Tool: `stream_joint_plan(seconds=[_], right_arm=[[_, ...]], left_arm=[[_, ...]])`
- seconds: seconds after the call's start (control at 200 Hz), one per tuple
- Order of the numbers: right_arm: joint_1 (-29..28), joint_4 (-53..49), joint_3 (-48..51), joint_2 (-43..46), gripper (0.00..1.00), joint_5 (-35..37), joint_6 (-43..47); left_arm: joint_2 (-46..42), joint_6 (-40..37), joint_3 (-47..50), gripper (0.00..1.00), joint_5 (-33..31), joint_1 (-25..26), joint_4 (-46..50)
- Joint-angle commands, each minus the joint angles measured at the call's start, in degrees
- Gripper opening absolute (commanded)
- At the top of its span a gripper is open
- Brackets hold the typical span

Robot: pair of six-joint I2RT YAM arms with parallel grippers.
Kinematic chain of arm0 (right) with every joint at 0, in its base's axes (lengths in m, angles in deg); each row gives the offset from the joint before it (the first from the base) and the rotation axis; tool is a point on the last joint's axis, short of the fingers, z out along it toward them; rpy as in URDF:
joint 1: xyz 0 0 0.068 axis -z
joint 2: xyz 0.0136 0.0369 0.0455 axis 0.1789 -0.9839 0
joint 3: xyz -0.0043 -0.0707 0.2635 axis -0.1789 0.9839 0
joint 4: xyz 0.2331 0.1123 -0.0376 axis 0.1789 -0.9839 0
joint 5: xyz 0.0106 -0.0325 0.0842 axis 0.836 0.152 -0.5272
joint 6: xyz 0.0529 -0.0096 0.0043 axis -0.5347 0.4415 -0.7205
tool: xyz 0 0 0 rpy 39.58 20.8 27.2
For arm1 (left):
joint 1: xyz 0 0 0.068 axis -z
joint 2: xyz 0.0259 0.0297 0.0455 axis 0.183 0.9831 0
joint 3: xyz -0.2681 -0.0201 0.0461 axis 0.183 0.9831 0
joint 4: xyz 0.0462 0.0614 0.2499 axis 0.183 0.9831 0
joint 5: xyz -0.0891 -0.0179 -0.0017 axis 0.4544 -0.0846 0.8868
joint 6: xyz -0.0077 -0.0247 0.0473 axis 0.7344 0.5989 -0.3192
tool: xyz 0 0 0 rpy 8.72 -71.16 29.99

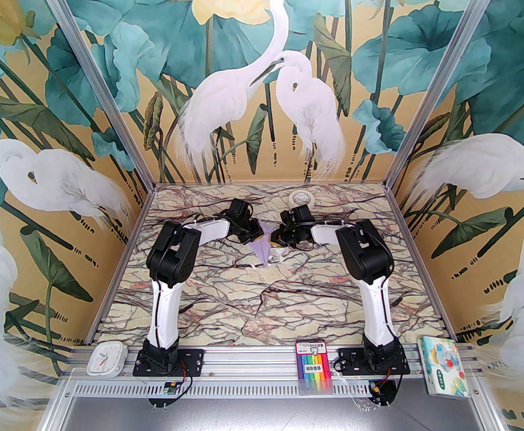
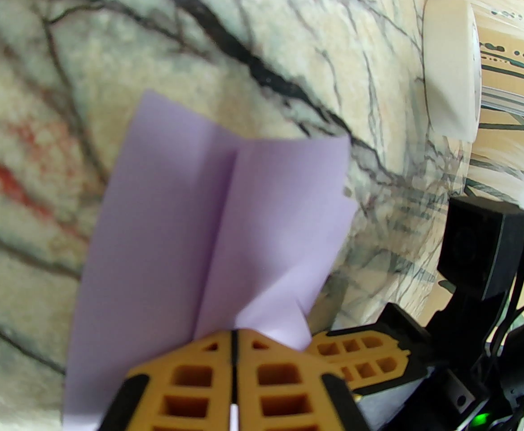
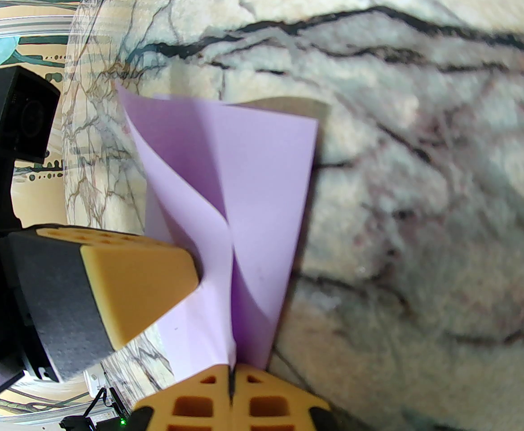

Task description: Fold a paper plane with a square sheet of paper (fold left side to right side)

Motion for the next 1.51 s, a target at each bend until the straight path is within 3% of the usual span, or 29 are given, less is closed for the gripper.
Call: stream_joint_plan(seconds=[0.0, 0.15, 0.365, 0.615, 0.79, 1.195, 1.5], right_arm=[[0.0, -1.8, -0.1, -2.0, 0.06, 3.0, 1.3], [0.1, -3.7, 0.5, 1.5, 0.23, 6.2, 2.2], [-0.2, -3.4, 4.7, 8.7, 0.25, 10.6, 1.8], [-3.5, 2.5, 6.9, 10.8, 0.05, 2.4, -1.5], [-6.3, 1.5, 3.7, 7.0, 0.02, 0.8, -2.8], [-6.6, -5.4, 0.0, -0.2, 0.00, 3.6, -1.7], [-7.4, -2.6, 9.2, 4.3, 0.00, 2.1, -3.1]], left_arm=[[1.5, -0.4, -0.2, 0.06, -1.9, -0.3, 2.1], [1.2, -0.3, 0.1, 0.06, -1.9, -0.3, 1.8], [0.8, 0.5, 1.5, 0.06, -1.8, -0.3, 0.1], [0.6, 0.9, 2.0, 0.07, -1.5, -0.3, -0.6], [0.6, 1.1, 1.9, 0.07, -1.3, -0.3, -0.7], [0.6, 1.5, 2.3, 0.06, -1.5, -0.3, -0.9], [1.3, 2.1, 2.3, 0.01, -3.8, -0.3, 0.5]])
